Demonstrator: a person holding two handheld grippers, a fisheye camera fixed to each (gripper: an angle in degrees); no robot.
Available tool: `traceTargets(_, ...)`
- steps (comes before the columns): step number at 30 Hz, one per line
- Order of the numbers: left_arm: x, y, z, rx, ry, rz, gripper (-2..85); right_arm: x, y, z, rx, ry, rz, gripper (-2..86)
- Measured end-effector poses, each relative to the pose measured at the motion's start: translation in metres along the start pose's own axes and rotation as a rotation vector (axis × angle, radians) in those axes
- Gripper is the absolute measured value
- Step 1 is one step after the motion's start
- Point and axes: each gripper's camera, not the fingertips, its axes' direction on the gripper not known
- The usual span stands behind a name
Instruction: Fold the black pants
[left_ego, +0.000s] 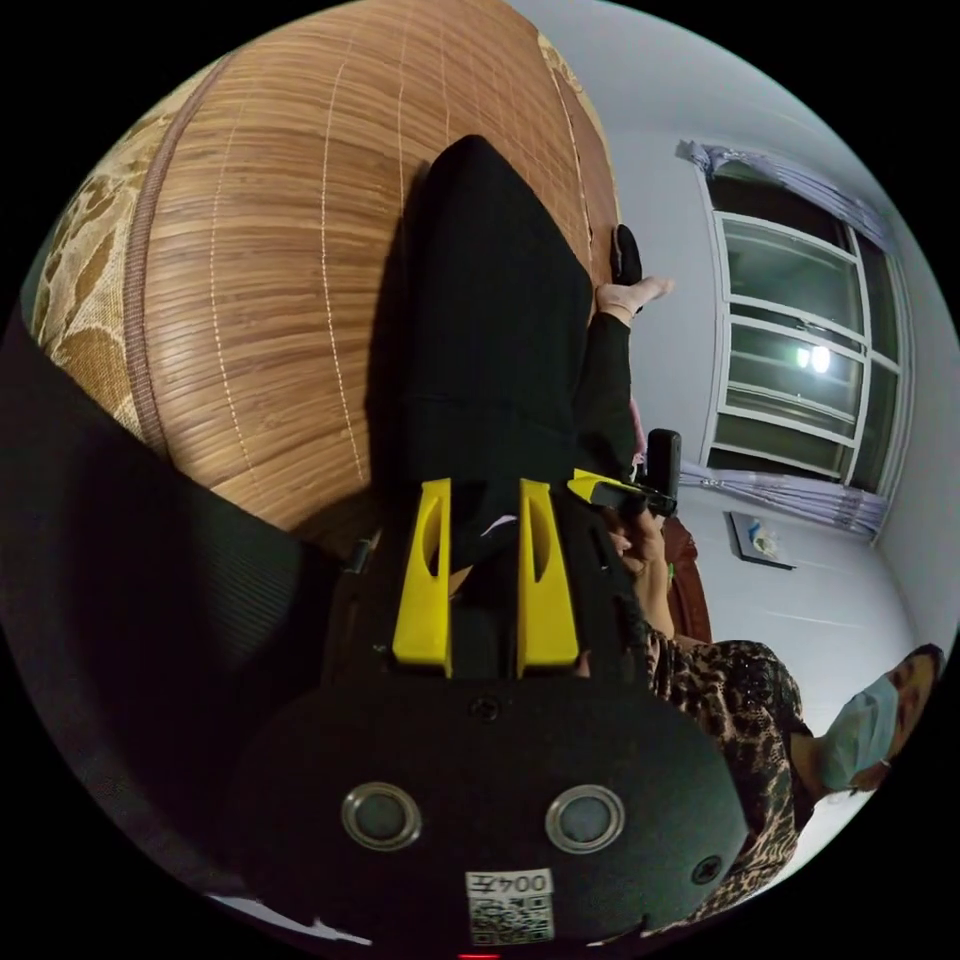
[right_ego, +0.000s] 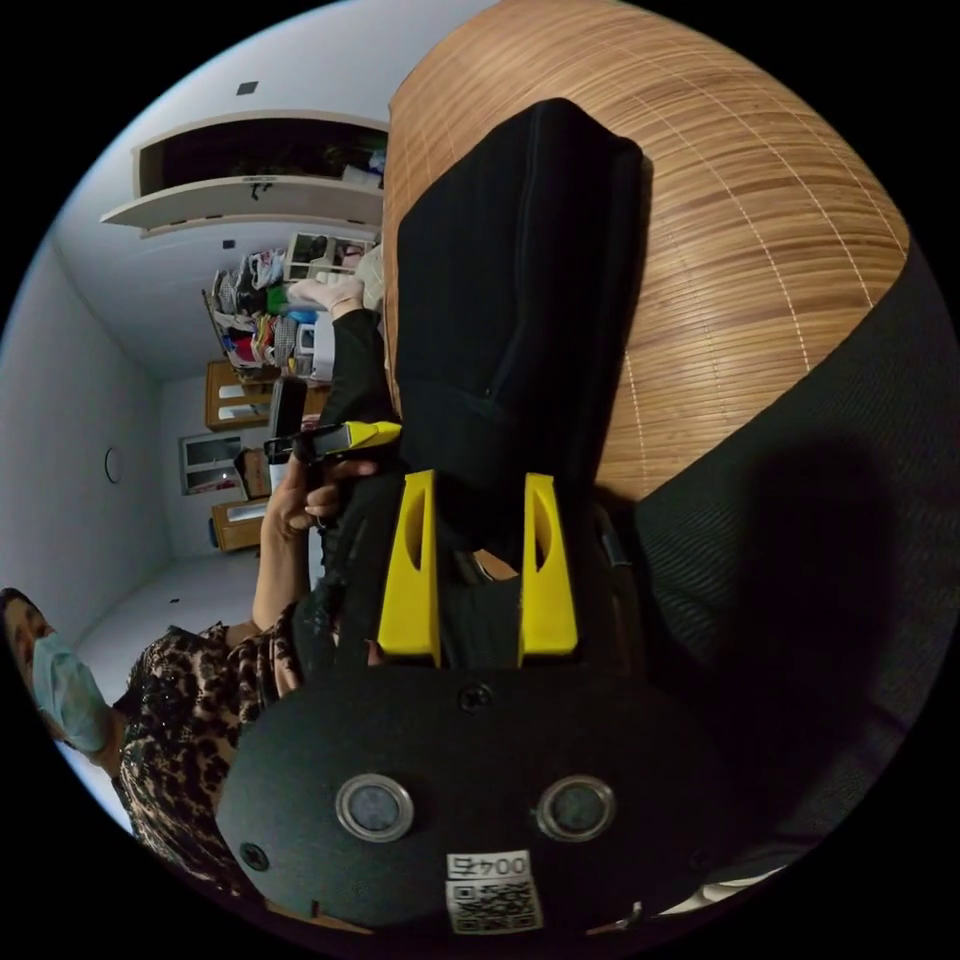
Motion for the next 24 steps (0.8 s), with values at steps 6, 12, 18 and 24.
traceTargets(6, -0.015, 0.008, -0.008, 0.027, 0.074, -0.056, 12.4, 0.018, -0.001, -0.006, -0.017, -0.037, 0.000, 12.4)
traceTargets(12, -0.008, -0.001, 0.003, 0.013, 0.012, -0.042, 13.9, 0.027, -0.012, -0.008, -0.057, 0.007, -0.034, 9.7)
traceTargets(18, -0.015, -0.001, 0.006, 0.025, 0.071, -0.057, 15.6, 0.049, 0.000, -0.043, 0.109, -0.049, 0.001, 7.1)
traceTargets(24, -0.005, -0.015, 0.041, -0.097, 0.016, -0.019, 15.1, 0.069, -0.002, -0.055, 0.112, -0.107, 0.041, 6.9)
